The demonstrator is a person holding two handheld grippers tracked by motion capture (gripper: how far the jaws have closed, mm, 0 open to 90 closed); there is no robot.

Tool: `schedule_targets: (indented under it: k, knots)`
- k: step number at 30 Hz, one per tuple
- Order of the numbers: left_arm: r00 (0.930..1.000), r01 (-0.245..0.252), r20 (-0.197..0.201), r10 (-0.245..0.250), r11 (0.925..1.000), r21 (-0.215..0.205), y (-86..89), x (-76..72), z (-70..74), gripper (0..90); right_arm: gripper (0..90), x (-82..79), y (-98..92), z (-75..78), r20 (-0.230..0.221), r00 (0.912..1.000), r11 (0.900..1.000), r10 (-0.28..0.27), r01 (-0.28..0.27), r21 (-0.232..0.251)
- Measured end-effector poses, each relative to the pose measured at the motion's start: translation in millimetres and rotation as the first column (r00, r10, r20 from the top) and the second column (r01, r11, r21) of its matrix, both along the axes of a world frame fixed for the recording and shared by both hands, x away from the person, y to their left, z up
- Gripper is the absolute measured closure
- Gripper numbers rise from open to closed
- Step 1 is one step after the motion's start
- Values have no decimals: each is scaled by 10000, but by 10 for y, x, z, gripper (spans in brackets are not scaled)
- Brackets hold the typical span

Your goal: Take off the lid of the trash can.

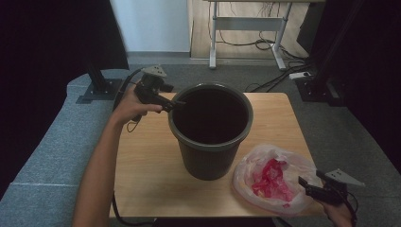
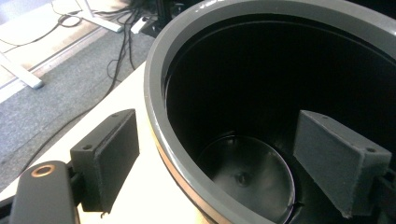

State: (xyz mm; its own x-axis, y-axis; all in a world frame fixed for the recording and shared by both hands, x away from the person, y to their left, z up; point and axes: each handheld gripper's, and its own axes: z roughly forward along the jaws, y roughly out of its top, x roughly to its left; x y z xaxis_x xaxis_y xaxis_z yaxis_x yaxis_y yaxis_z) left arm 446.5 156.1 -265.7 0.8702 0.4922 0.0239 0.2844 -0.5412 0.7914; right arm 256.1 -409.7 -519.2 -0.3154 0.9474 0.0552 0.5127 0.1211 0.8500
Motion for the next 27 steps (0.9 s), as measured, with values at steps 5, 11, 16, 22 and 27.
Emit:
schedule_targets:
  k: [5, 11, 16, 22, 27]
  knots:
    - [9993, 333, -172, -334, 9994, -52, -23, 75, 16, 146, 168, -1, 7, 2, -2, 10000, 10000, 5, -5, -17]
    - [9979, 529, -355, -536, 9984, -209, -24, 158, 69, 148, 168, 2, 19, 4, -12, 10000, 10000, 19, -19, -73]
    - [9945, 690, -770, -703, 9974, -204, -69, 319, 60, 156, 168, 4, 29, 1, -9, 10000, 9999, 37, -37, -106]
    - [9941, 530, -949, -529, 9986, -17, -124, 431, 14, 154, 168, 9, 34, -7, -48, 10000, 9999, 62, -62, -118]
    - [9946, 259, -1007, -235, 9994, 228, -188, 536, -27, 172, 168, 11, 35, -12, -63, 9999, 9999, 79, -80, -131]
